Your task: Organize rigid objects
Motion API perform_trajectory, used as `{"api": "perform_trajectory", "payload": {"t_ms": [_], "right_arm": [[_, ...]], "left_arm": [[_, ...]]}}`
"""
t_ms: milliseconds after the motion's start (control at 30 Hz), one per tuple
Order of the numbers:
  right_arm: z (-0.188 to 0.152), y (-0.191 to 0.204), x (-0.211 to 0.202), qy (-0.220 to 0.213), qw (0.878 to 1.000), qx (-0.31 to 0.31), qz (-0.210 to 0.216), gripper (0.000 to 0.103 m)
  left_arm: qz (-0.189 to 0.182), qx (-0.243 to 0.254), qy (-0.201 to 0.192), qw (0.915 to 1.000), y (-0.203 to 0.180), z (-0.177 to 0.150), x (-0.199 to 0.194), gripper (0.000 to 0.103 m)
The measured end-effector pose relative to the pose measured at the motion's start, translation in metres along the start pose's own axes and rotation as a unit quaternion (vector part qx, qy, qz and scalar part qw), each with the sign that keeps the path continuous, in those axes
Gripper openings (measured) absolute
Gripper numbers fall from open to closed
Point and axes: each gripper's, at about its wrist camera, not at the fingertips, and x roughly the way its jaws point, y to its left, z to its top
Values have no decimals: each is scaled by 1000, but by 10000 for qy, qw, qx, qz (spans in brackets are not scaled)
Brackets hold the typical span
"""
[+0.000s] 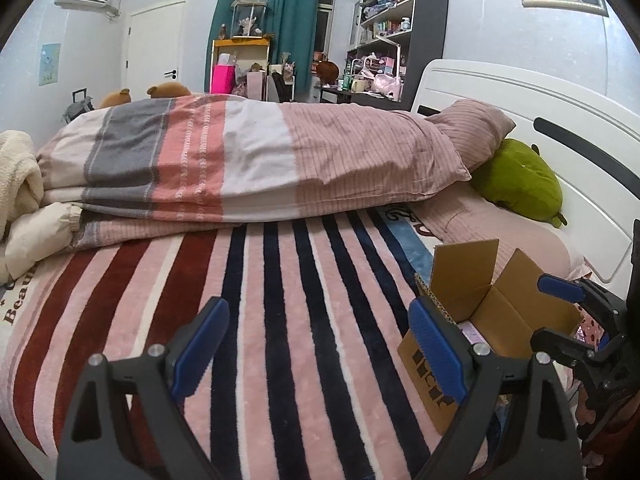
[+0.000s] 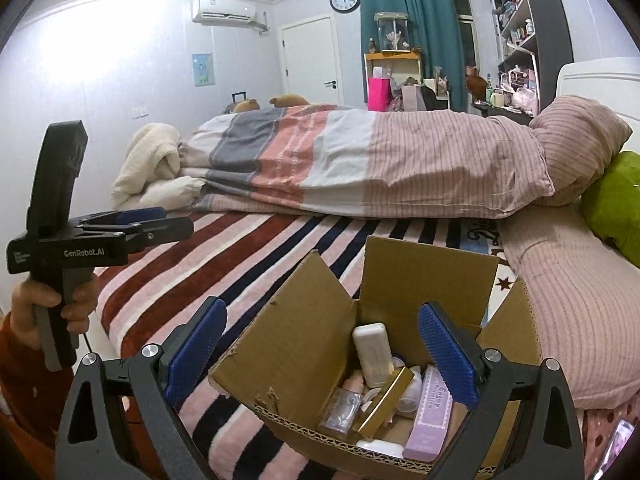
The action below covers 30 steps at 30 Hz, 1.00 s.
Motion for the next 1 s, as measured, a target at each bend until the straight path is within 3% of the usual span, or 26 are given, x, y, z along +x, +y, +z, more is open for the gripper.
{"api": "perform_trajectory", "payload": {"t_ms": [1000], "right_arm": [[-2, 8, -2, -26, 9999, 124, -67, 96]], "left_arm": [[26, 101, 35, 9999, 0, 2, 2, 90]]}}
